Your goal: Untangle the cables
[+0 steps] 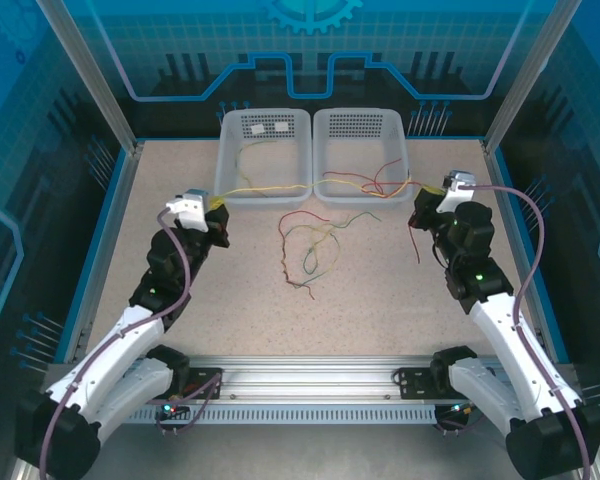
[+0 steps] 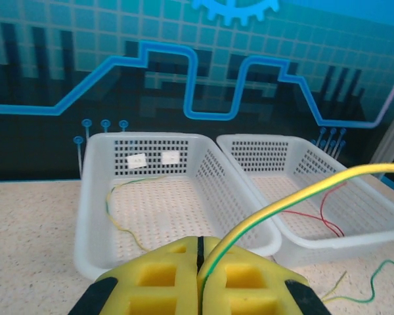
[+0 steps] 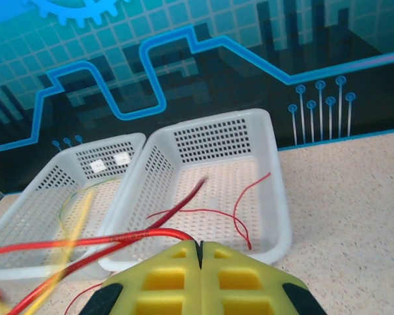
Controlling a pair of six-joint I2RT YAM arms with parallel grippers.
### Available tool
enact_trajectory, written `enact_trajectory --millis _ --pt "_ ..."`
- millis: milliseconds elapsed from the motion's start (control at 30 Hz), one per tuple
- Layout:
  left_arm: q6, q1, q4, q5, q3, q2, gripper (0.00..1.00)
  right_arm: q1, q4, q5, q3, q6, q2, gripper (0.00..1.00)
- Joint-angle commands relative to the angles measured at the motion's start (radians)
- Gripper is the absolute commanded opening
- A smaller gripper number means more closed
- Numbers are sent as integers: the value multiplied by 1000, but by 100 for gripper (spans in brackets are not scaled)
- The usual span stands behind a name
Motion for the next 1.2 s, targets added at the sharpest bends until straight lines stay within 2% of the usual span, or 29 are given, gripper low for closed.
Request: enact_trajectory --millis 0,167,333,433,767,967,1167 --pt "-75 69 -45 -92 -3 -37 0 -55 -48 77 12 36 -12 0" --pt "-152 154 -124 -109 3 -75 0 -89 -73 94 16 54 -25 0" --pt "-181 199 -123 -46 -3 -106 0 -112 -78 82 16 62 -34 0" --pt "-174 202 -116 56 21 -104 0 -115 -70 60 15 60 -39 0" --pt "-170 202 -108 161 80 -98 0 -114 -44 44 1 67 -48 0" --pt "-159 202 -113 160 127 -107 0 -115 -42 42 -3 69 -49 0" --pt "-149 202 -96 172 184 -55 0 -114 -35 36 -10 82 -50 0"
